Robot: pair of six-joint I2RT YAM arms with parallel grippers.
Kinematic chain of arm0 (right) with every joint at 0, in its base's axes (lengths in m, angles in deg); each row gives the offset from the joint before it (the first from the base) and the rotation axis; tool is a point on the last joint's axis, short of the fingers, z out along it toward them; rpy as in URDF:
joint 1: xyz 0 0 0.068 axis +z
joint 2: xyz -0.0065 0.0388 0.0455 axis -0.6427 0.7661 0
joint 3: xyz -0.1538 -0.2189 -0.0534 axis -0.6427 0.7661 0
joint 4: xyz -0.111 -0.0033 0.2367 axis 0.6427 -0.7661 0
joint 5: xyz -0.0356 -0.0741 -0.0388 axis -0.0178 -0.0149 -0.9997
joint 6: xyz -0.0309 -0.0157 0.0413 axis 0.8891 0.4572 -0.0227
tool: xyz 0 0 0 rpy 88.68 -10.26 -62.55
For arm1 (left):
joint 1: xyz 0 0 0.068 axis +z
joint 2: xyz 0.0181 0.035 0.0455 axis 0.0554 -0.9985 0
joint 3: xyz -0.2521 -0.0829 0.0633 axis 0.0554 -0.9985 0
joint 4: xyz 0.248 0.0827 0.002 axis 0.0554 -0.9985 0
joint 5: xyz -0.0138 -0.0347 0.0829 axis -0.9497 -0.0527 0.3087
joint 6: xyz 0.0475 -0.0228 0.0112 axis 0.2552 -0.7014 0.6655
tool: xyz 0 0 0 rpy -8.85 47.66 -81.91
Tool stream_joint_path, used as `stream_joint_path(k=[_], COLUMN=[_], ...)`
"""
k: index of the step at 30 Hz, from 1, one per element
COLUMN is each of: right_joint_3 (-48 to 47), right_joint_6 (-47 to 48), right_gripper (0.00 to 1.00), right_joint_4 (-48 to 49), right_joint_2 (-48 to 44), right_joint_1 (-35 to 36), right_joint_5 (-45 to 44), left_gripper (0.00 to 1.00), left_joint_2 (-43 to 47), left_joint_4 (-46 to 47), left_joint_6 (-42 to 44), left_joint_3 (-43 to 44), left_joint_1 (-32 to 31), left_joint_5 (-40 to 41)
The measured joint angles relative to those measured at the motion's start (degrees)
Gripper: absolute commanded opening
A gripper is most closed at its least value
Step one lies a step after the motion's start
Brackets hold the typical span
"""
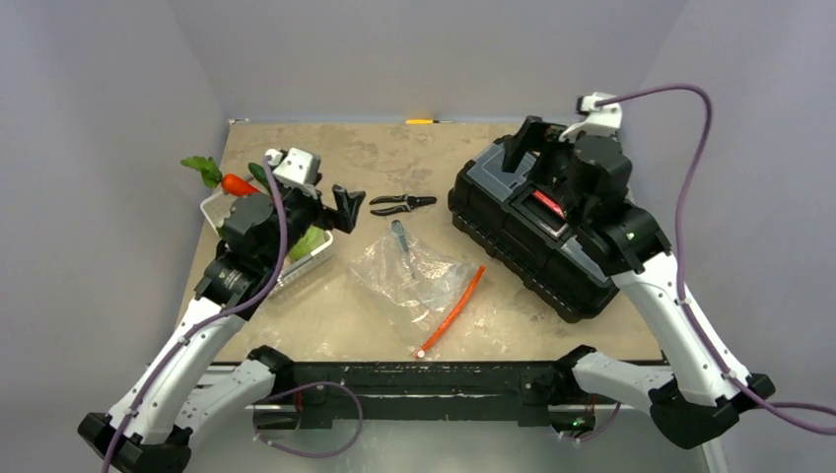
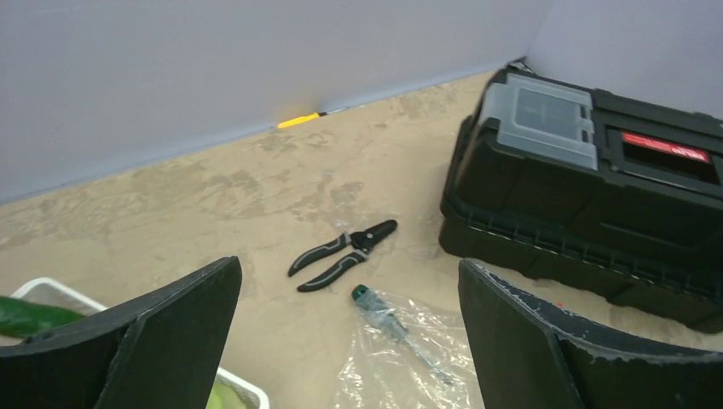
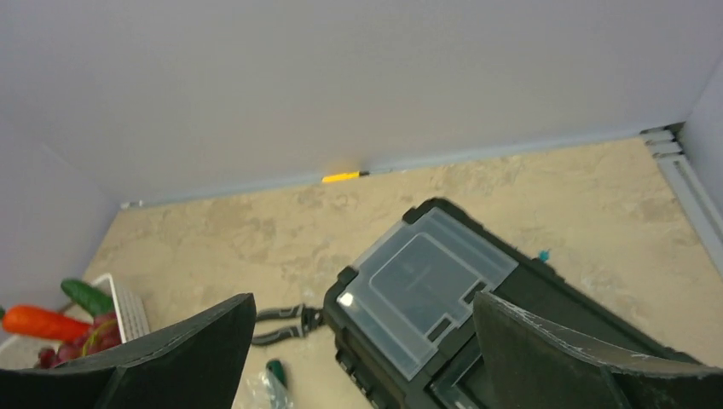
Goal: Place the food in the zip-top bag and seal the zipper
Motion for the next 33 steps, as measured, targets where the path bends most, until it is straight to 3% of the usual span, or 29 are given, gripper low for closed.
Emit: stream_joint_path(k=[3, 9, 17, 21, 26, 33], right_joint_3=[2.08, 6.6, 13.57, 24.2, 34.86, 40.94], right_joint_6=[0.04, -3.45, -11.45, -21.33, -36.92, -54.38], right_gripper=[0.99, 0.99, 0.99, 0.99, 0.99, 0.99], right_joint_4=[0.0, 1.9, 1.27, 2.12, 0.83, -1.79], right_joint_2=[1.11, 0.39, 4.0, 1.77, -1.77, -2.47], right_joint_1=[3.23, 5.01, 25.0, 32.41, 39.28, 40.15], right_joint_5=[0.9, 12.07, 13.16, 10.49, 4.39, -1.57], left_gripper=[0.98, 0.96, 0.95, 0.94, 0.93, 0.92], left_joint_2=[-2.14, -5.29, -0.81, 3.72, 5.84, 3.3], left_joint_4=[-0.76, -4.11, -6.12, -4.55, -2.82, -2.71], left_joint_6=[0.59, 2.05, 3.26, 3.5, 3.45, 3.41], left_joint_3=[0.92, 1.49, 1.49, 1.07, 0.63, 0.61], left_joint_1=[-3.8, -10.75, -12.07, -12.07, -12.07, -12.07], left_joint_5=[-0.04, 1.42, 13.9, 20.41, 22.86, 22.53])
